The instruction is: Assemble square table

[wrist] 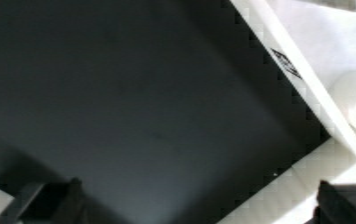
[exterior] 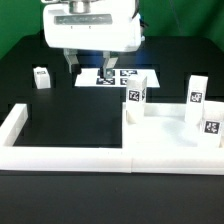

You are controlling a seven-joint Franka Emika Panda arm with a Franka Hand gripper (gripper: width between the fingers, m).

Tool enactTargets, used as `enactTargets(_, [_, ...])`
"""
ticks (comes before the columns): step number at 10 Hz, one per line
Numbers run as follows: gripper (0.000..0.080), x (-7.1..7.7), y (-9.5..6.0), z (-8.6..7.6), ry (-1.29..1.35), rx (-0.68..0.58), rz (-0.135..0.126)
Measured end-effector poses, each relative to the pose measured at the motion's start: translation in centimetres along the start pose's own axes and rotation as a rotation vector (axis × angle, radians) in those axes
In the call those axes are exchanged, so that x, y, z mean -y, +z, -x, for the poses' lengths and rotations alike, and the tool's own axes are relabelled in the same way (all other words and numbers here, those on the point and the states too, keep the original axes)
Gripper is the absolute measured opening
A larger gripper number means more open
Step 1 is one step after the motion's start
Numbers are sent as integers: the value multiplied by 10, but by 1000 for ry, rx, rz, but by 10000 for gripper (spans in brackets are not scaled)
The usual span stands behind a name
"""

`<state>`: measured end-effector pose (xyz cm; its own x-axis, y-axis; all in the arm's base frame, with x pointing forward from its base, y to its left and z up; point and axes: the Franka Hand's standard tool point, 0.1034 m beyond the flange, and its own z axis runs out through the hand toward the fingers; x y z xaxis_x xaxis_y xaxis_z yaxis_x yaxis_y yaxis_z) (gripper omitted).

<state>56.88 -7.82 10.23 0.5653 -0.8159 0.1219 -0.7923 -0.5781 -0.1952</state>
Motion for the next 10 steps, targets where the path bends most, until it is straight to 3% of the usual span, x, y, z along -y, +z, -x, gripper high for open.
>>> enactTargets(2, [649,0,0,0,0,0,0])
enactTargets(3, [649,-25,3,1,-300,48,10])
enactTargets(4, [649,-39,2,-9,-222,54,26])
enactTargets(5, [649,-39,2,-9,-259,48,26])
enactTargets(6, [649,-50,0,-9,-314,53,17])
enactTargets(8, [649,-93,-3,-18,-435,96,8])
enactTargets(9, [649,-104,-1,-20,-442,127,7])
enactTargets(10, [649,-100,-2,-21,-474,114,16])
